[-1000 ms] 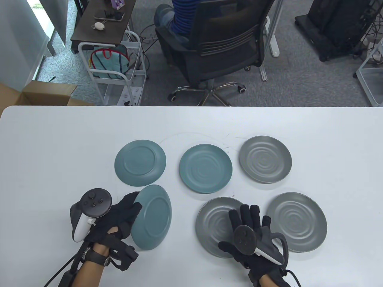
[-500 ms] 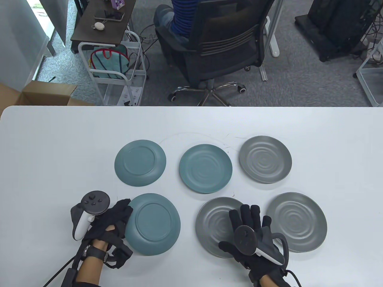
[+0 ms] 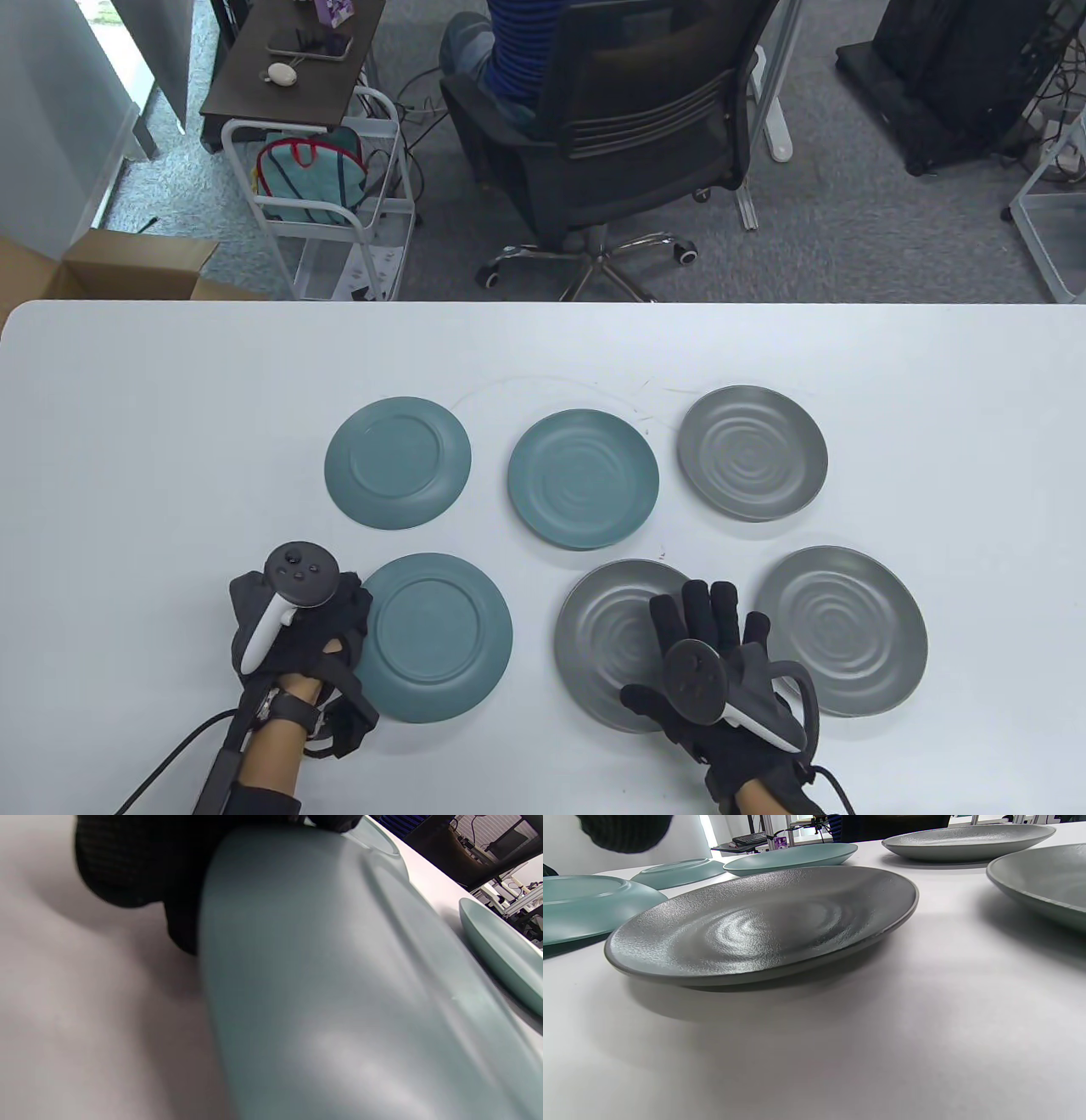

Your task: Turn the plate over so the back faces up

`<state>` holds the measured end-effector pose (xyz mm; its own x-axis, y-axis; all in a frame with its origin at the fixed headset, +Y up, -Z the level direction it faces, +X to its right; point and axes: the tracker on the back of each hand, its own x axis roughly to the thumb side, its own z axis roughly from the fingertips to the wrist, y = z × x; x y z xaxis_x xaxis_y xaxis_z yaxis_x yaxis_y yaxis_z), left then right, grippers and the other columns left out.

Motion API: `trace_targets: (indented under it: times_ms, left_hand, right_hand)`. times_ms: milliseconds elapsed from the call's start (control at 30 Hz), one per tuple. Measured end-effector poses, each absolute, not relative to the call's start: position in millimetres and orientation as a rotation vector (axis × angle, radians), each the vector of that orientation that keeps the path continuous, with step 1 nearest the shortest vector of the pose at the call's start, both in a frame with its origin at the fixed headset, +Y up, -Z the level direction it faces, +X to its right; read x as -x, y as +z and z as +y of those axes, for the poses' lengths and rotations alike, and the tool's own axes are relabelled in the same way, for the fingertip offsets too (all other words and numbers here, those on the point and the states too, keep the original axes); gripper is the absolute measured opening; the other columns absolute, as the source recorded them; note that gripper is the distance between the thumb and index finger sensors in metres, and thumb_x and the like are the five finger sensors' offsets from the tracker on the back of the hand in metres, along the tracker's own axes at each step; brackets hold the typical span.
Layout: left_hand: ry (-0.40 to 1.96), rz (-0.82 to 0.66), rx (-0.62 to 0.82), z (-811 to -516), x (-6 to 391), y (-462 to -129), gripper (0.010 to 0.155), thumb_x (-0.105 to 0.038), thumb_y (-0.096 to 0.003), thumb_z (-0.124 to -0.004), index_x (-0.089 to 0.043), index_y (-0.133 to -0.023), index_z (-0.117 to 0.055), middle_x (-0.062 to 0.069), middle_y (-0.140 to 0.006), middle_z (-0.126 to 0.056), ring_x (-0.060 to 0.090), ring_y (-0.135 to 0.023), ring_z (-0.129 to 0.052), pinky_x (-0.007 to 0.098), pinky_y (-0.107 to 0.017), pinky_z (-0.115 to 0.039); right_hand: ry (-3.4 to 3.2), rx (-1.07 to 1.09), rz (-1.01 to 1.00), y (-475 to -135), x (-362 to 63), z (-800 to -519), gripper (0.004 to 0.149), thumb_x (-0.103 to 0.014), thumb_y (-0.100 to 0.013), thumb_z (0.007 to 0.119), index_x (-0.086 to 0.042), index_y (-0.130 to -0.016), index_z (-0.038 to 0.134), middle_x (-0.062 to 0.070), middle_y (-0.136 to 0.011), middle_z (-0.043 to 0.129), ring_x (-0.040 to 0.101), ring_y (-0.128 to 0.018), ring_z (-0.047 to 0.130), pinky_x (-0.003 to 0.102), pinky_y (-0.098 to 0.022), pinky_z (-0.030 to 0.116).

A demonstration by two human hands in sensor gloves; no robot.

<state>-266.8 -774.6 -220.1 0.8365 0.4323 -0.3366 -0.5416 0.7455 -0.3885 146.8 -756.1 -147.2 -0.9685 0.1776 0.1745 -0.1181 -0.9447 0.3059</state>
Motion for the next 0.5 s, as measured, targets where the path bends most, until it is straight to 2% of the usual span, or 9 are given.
trace_targets:
  times_ms: [500]
  left_hand:
    - [0.192,0.229,0.476,-770.9,249.2,-224.8,0.062,-0.038,-0.0592,-0.059,0.000,-0.109,-0.059,0.010,-0.083,-0.086,0.026,-0.046,-0.109,0.034,-0.032,-0.091]
  right_hand:
    - [2.939,-0.315,0.444,-146.7,-145.7,-756.2,0.095,-0.066,-0.047,0.064,-0.016,-0.114,0.018,0.023,-0.117,0.010,0.048,-0.105,0.006,0.072,-0.072,0.016]
